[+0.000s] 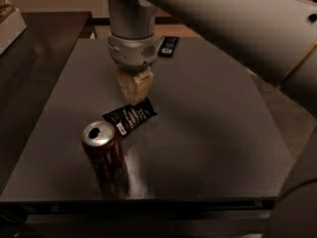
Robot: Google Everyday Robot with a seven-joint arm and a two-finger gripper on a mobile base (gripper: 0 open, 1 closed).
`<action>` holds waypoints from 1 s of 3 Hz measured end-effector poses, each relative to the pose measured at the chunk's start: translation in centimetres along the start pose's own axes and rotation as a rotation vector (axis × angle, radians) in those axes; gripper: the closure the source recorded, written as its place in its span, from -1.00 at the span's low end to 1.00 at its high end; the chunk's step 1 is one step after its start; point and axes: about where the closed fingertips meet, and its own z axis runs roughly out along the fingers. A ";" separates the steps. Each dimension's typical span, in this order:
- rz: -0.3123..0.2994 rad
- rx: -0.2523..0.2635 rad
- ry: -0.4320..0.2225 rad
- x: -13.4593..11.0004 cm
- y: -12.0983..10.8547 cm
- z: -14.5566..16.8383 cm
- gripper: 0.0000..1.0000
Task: Move rxbar chocolate near coke can
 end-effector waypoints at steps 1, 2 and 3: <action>-0.023 -0.029 -0.026 -1.5 2.4 0.7 0.66; 0.001 -0.038 -0.042 -2.0 3.4 1.8 0.19; 0.001 -0.008 -0.042 -2.1 2.7 1.9 -0.27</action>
Offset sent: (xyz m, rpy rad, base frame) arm -0.0697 -0.0308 -0.0252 -0.0644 0.1456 -0.0176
